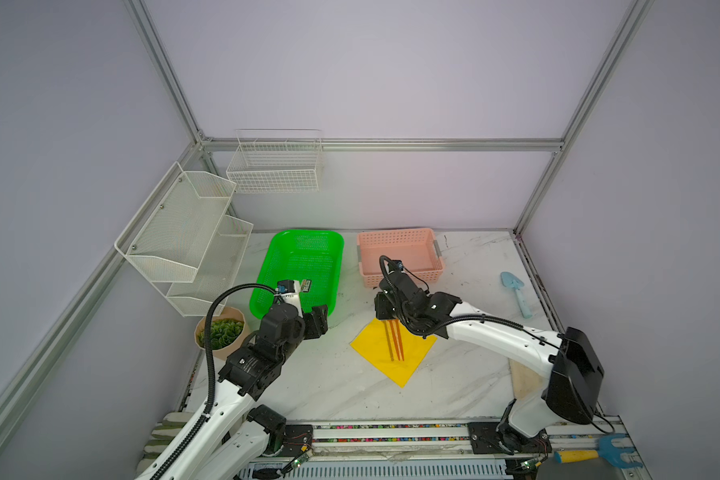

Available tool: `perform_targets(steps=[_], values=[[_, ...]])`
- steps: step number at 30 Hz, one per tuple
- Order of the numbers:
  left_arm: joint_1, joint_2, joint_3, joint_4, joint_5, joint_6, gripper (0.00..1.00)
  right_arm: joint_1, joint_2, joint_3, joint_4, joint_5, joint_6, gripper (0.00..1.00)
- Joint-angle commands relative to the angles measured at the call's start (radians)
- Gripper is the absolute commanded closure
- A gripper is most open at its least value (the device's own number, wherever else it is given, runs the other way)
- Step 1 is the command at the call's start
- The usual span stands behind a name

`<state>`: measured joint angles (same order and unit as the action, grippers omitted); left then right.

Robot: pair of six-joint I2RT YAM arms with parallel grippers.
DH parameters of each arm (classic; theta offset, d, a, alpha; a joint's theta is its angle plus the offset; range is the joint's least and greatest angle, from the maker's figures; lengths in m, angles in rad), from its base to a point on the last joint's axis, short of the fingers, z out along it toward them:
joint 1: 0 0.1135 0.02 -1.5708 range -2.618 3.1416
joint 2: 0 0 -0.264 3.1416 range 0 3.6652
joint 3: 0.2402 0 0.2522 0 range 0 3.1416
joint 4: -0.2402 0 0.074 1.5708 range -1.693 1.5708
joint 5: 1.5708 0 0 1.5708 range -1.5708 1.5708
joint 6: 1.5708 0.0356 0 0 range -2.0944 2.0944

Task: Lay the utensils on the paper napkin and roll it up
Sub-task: 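Open the right gripper and raise it while the left gripper reaches to the napkin corner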

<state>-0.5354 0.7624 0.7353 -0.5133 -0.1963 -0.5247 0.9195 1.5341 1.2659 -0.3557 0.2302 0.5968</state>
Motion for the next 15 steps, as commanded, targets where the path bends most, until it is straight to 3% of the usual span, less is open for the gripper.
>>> perform_targets(steps=[1,3,7,11,15], values=[[-0.207,0.064,0.129,0.019,-0.066,0.162,0.25,-0.059,-0.061,-0.011,-0.061,0.079,-0.024,0.63],[-0.394,0.131,0.144,0.042,-0.121,0.254,0.25,-0.121,-0.119,-0.043,-0.048,0.054,-0.049,0.63],[-0.612,0.307,0.167,0.080,-0.119,0.384,0.24,-0.272,-0.230,-0.086,-0.045,0.024,-0.088,0.60],[-0.704,0.477,0.238,0.079,-0.092,0.422,0.31,-0.363,-0.285,-0.094,-0.038,-0.019,-0.122,0.58],[-0.710,0.578,0.272,0.088,-0.018,0.452,0.37,-0.379,-0.303,-0.109,-0.036,-0.045,-0.124,0.58]])
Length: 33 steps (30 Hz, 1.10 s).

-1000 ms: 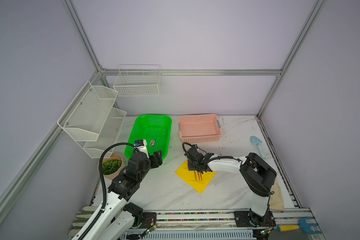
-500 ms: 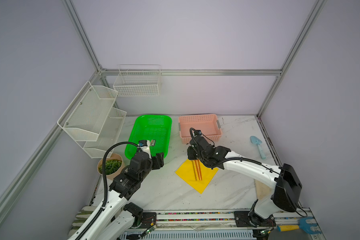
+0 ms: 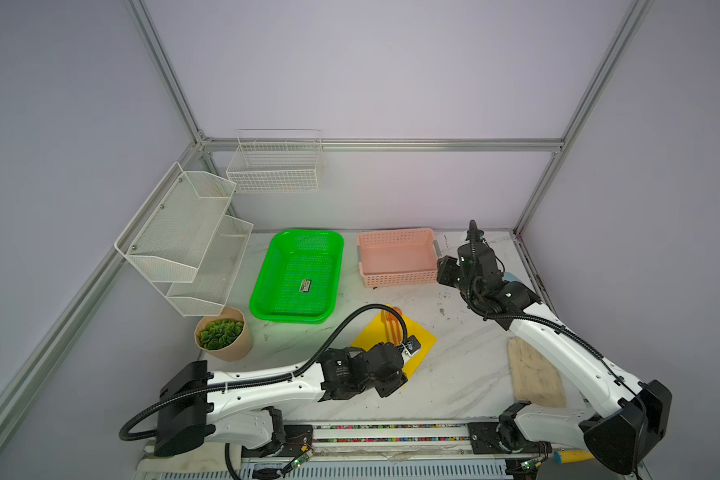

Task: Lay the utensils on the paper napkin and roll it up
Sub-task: 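Open the right gripper and raise it while the left gripper reaches to the napkin corner, then grasp the napkin corner nearest the robot with the left gripper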

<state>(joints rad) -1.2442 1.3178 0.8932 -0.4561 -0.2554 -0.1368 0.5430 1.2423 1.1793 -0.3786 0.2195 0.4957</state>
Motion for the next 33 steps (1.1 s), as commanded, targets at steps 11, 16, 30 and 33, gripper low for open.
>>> perform_targets(steps=[11,16,30,33], values=[[-0.005,0.261,0.177,0.017,0.126,0.083,0.51,-0.014,-0.039,-0.095,0.022,-0.067,-0.017,0.58],[-0.005,0.340,0.196,0.007,0.130,0.078,0.52,-0.020,-0.039,-0.115,0.033,-0.076,-0.017,0.58],[-0.006,0.425,0.210,-0.012,0.091,0.096,0.61,-0.033,-0.044,-0.138,0.044,-0.077,-0.014,0.58],[-0.005,0.438,0.211,-0.024,0.082,0.100,0.63,-0.037,-0.045,-0.136,0.044,-0.072,-0.015,0.58]])
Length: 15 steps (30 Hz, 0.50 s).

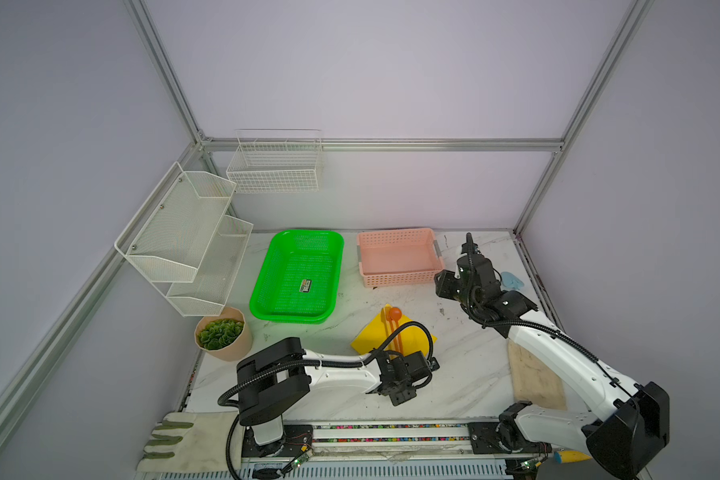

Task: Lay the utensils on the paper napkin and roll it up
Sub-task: 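Grasp the napkin corner nearest the robot with the left gripper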

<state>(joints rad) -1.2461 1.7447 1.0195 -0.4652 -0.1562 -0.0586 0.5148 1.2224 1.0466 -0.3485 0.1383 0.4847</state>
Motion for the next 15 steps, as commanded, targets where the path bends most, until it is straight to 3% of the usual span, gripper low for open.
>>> perform_targets(steps=[1,8,15], values=[[-0.003,0.013,0.084,-0.016,-0.018,0.023,0.64,-0.008,-0.025,-0.003,0.013,0.009,-0.004,0.58],[-0.001,0.020,0.084,-0.050,-0.013,0.037,0.68,-0.015,-0.027,-0.003,0.012,0.011,-0.005,0.58],[-0.003,0.012,0.084,-0.100,-0.012,0.039,0.67,-0.019,-0.028,-0.009,0.014,0.014,-0.005,0.58]])
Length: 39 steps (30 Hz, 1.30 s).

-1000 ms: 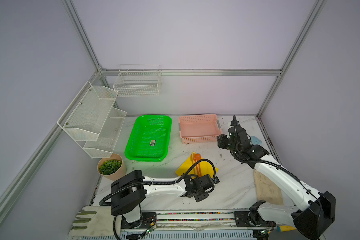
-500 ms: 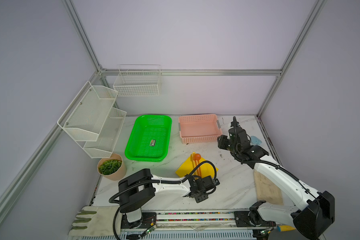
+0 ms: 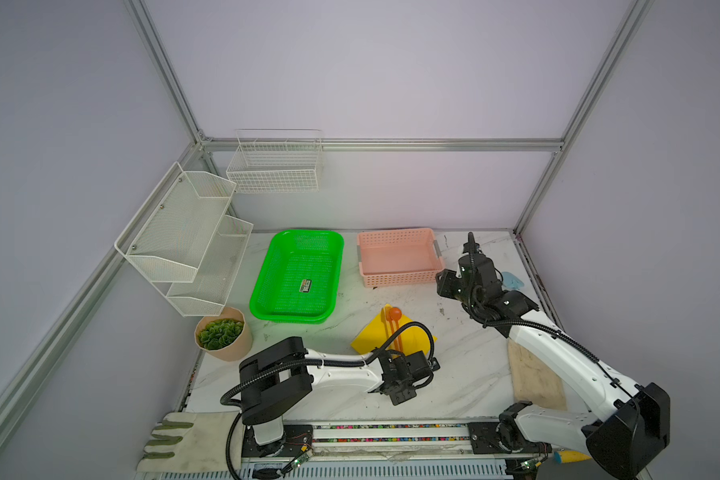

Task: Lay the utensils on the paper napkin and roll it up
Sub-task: 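Grasp the napkin corner nearest the robot with the left gripper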

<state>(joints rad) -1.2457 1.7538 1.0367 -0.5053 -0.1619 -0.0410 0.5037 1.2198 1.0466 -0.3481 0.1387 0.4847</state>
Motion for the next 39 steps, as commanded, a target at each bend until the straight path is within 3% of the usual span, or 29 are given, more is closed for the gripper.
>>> perform_targets(steps=[1,7,17,34,39], values=[[-0.002,0.001,0.062,-0.063,-0.008,0.023,0.67,-0.008,-0.026,-0.011,0.013,0.014,-0.004,0.58],[-0.003,0.029,0.068,-0.068,-0.009,0.026,0.68,-0.009,-0.031,-0.017,0.015,0.014,0.000,0.58],[-0.001,0.044,0.073,-0.076,-0.010,0.042,0.79,-0.014,-0.053,-0.022,0.011,0.024,0.005,0.58],[0.036,-0.022,0.072,-0.086,-0.033,0.071,1.00,-0.017,-0.080,-0.033,0.012,0.024,0.008,0.58],[0.052,-0.042,0.083,-0.097,-0.053,0.083,1.00,-0.019,-0.086,-0.037,0.014,0.024,0.008,0.58]])
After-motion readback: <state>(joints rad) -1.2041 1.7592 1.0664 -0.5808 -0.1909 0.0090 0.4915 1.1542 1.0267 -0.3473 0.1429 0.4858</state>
